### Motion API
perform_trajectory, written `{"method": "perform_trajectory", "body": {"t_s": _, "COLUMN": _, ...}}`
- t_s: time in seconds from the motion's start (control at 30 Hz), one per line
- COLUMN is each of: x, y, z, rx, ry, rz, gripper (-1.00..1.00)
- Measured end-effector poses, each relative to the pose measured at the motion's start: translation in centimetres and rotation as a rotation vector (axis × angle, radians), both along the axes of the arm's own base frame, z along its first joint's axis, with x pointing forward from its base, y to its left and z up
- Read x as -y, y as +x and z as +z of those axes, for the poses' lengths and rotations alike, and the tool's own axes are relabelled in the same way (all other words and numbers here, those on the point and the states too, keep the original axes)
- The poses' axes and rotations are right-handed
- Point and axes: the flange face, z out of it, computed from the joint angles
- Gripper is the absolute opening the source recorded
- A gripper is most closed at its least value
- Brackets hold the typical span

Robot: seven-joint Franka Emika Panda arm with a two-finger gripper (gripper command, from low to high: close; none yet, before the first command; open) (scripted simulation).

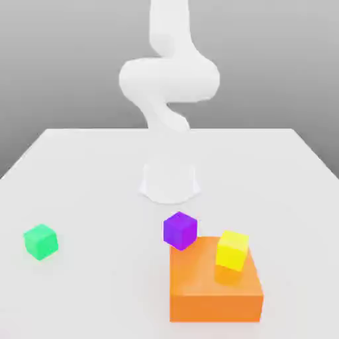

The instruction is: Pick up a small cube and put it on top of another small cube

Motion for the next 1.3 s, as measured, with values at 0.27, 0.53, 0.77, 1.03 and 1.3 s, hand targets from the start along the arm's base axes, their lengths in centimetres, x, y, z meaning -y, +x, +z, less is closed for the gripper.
{"method": "perform_trajectory", "body": {"t_s": 0.27, "x": 6.5, "y": 8.8, "z": -8.8, "rx": -0.178, "ry": 0.067, "rz": -0.165, "gripper": 0.00}}
{"method": "perform_trajectory", "body": {"t_s": 0.53, "x": 14.3, "y": 14.3, "z": -19.9, "rx": -0.348, "ry": 0.139, "rz": -0.336, "gripper": 0.00}}
{"method": "perform_trajectory", "body": {"t_s": 0.77, "x": 21.8, "y": 15.9, "z": -31.2, "rx": -0.492, "ry": 0.205, "rz": -0.497, "gripper": 0.00}}
{"method": "perform_trajectory", "body": {"t_s": 1.03, "x": 28.8, "y": 14.0, "z": -45.3, "rx": -0.656, "ry": 0.279, "rz": -0.669, "gripper": 0.00}}
{"method": "perform_trajectory", "body": {"t_s": 1.3, "x": 30.5, "y": 12.9, "z": -55.0, "rx": -0.699, "ry": 0.299, "rz": -0.715, "gripper": -1.00}}
